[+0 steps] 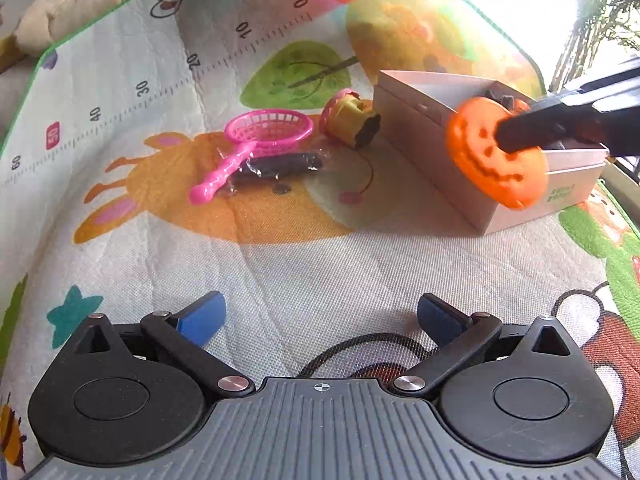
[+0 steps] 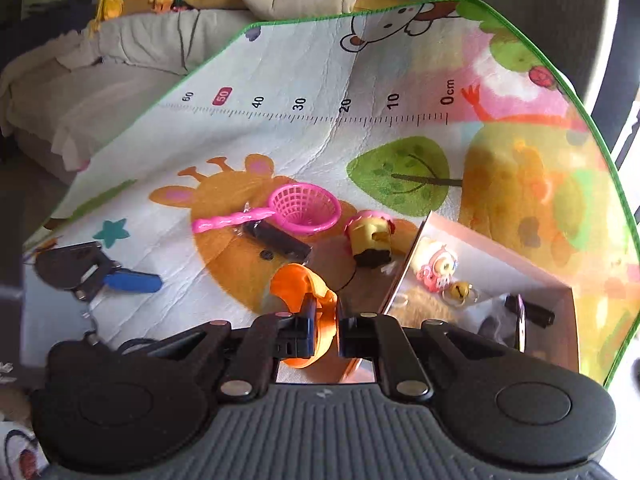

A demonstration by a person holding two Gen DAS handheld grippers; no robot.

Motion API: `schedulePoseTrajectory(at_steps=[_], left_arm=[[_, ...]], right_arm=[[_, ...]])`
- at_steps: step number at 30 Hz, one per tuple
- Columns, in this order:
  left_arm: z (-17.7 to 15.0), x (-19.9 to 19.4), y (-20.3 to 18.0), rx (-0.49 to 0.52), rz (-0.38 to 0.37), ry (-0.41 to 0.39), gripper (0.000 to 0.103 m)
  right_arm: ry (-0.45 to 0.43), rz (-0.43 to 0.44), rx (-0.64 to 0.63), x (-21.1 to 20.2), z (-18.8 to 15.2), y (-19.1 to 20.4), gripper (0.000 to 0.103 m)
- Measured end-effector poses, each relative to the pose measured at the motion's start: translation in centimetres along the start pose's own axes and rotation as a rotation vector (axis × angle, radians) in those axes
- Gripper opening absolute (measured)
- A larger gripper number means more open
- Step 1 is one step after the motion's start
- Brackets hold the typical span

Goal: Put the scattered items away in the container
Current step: 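Grasp the orange pumpkin toy with the right gripper while the left gripper reaches the pink net, then close the left gripper on the pink net handle and lift it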

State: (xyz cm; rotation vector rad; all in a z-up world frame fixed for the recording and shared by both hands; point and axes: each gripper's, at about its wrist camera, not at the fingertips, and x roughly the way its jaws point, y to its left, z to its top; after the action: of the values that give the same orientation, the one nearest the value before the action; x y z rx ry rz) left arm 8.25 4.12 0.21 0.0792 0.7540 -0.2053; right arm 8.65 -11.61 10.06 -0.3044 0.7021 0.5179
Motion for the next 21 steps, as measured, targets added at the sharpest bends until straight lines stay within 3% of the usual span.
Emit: schedulePoseTrajectory(at_steps=[3,7,9,12,14,16,18,21], left_arm=[[0.0,0.0,0.0,-0.001,0.002,-0.001,0.103],[0.3,-0.4,0.3,-0.019,-0.012,-0.018,0.103],[1.2,-1.0,0.8,-0.027,-0.04,-0.075,0.103],[3.6,-1.1,1.2,0.015,0.009,-0.168,0.103],[5.4,-0.3,1.5,0.053,0.042,-0.208,0.103],[7.3,1.5,1.9,0.086,0.034,-0.189,0.103],[9.0,3.9,2.0,0.126,0.018,-0.137,0.103],[11.0,7.1,1.8,0.187,0.029,-0.072,0.103]], right_arm=[[0.017,0.027,0.077,-1.5,-3.6,-0.7,0.009],[0.007,-0.044,0.133,-2.2,-8.4,-1.2,0.01],[-0.012,-0.045,0.203,-2.4,-10.2,-2.2,0.018],[-0.044,-0.036,0.306,-2.5,-11.8,-3.8,0.033],[-0.064,-0.04,0.332,-2.5,-12.3,-4.3,0.036],[-0.089,-0.035,0.348,-2.4,-12.8,-4.5,0.042],[-0.117,-0.032,0.363,-2.5,-13.2,-4.6,0.054],[-0.14,-0.023,0.383,-2.3,-13.9,-4.5,0.062]])
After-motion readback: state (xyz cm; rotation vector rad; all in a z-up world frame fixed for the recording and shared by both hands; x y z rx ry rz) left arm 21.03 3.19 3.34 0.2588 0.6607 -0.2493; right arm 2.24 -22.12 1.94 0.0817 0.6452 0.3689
